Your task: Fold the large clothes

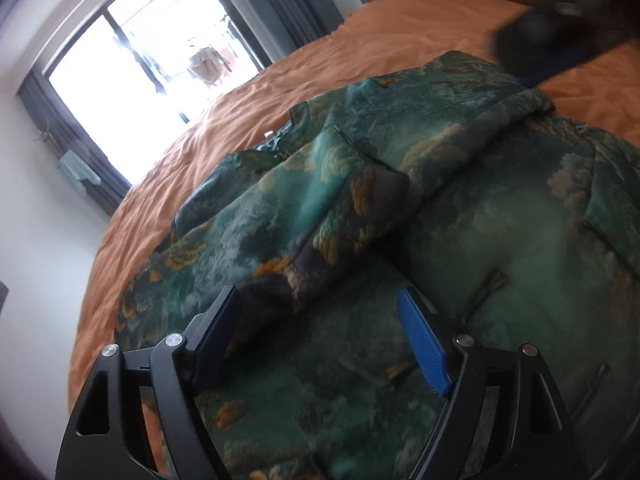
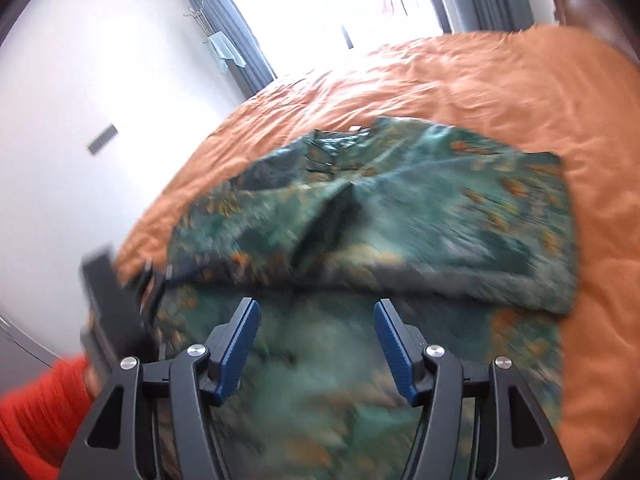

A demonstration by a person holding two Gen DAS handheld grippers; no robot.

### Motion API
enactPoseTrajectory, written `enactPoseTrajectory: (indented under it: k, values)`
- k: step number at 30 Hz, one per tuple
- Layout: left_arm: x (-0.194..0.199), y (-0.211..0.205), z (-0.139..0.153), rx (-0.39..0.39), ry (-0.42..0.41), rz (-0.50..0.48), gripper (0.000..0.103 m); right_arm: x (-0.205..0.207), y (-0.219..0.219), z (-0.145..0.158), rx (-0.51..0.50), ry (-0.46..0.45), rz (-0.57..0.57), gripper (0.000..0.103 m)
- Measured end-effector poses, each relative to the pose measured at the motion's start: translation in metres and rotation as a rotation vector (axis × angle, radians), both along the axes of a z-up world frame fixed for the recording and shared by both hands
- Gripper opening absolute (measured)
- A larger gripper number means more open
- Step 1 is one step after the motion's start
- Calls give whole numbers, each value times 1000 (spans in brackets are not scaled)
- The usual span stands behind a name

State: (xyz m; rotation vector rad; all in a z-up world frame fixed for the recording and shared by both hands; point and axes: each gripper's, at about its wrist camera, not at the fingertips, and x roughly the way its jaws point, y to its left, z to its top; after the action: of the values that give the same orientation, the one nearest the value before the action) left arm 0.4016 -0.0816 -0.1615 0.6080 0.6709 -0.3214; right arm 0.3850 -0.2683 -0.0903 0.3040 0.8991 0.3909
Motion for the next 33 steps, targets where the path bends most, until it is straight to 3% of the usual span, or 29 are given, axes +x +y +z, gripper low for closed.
enactPoseTrajectory:
  k: [4, 8, 9, 10, 11, 15, 19, 22, 24, 27, 30, 33]
  values:
    - [-18, 35, 13, -95, 46, 68, 81, 68, 22, -32, 98, 122, -13, 61]
    - [-21, 66, 22, -163, 63, 142, 82, 112, 41, -71, 115, 278, -19, 60]
    - [-21, 73, 24, -177, 66, 159, 82, 116, 45, -75, 112, 293, -27, 34]
    - [-19, 82, 26, -195, 74, 179, 82, 119, 48, -74, 96, 284, -16, 19]
    - [-15, 90, 29, -215, 82, 200, 82, 120, 51, -65, 73, 250, -6, 16]
    - [5, 117, 31, -286, 93, 295, 84, 123, 49, -33, -4, 80, -28, 16]
    - [24, 133, 28, -322, 122, 355, 84, 137, 51, -60, -124, 109, -55, 18]
    - [41, 141, 28, -348, 149, 381, 84, 135, 49, -77, -140, 142, -50, 29]
    - [53, 155, 34, -380, 147, 393, 84, 125, 47, -65, -157, 110, -54, 48]
    - [87, 169, 42, -454, 155, 406, 84, 101, 46, -33, -245, -49, -77, 49]
    - [124, 171, 37, -498, 191, 406, 84, 96, 55, -11, -217, -152, -4, 49]
    - [157, 165, 18, -487, 215, 419, 84, 110, 68, -17, -189, -121, 108, 49]
